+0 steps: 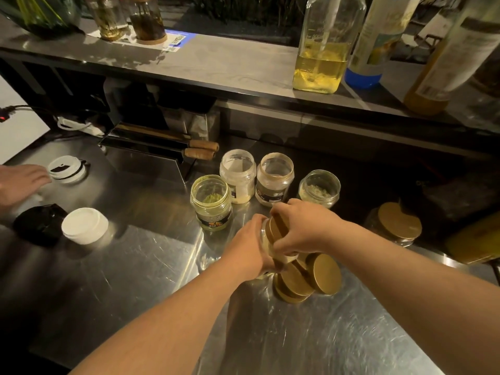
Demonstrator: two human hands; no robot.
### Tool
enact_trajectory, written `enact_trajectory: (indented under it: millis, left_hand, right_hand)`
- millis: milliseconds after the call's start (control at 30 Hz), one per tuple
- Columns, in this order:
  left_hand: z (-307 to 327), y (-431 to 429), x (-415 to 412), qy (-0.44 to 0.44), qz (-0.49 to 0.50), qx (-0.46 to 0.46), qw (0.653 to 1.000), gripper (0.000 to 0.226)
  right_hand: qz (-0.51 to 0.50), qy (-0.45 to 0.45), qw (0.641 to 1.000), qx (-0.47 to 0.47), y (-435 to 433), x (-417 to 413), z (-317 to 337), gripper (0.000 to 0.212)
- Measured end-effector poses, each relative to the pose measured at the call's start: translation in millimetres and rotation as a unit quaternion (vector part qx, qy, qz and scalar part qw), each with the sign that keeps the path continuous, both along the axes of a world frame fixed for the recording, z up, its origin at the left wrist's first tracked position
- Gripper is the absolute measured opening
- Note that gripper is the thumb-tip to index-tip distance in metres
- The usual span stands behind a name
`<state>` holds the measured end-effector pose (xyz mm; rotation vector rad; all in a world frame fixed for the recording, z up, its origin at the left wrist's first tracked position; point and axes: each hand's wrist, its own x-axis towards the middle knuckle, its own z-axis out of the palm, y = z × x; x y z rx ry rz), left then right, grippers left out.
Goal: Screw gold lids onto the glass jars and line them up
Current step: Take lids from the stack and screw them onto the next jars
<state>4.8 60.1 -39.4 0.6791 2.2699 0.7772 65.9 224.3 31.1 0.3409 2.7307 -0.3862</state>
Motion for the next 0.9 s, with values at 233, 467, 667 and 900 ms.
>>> enact_trajectory:
  millis: [233,467,667,900]
  left_hand:
    - [-7.1,2.9,1.3,-0.019,0.012,-0.01,1.0,0.113]
    - [-10.6,4.4,-0.2,0.003,-0.001,-0.013,1.0,0.124]
    - [-11.2,-0.2,-6.4,-0.005,0.002,-0.001,1.0,0.127]
    - [-16.8,-2.6,-1.1,0.025,-0.012,0.066,0.997,0.104]
  right_hand:
    - [-0.215,-0.037,0.975,0.029,-15.3,1.2,-16.8,0.124]
    - [-0.3,-0.172,0.933,-0.097,-8.2,4.1,3.1,0.118]
    - [0.019,-0.048,0.996,-0.07,6.7,16.2,4.5,0.119]
    - [-0.14,-0.018,0.99,-0.007,-5.3,10.8,-2.9,0.111]
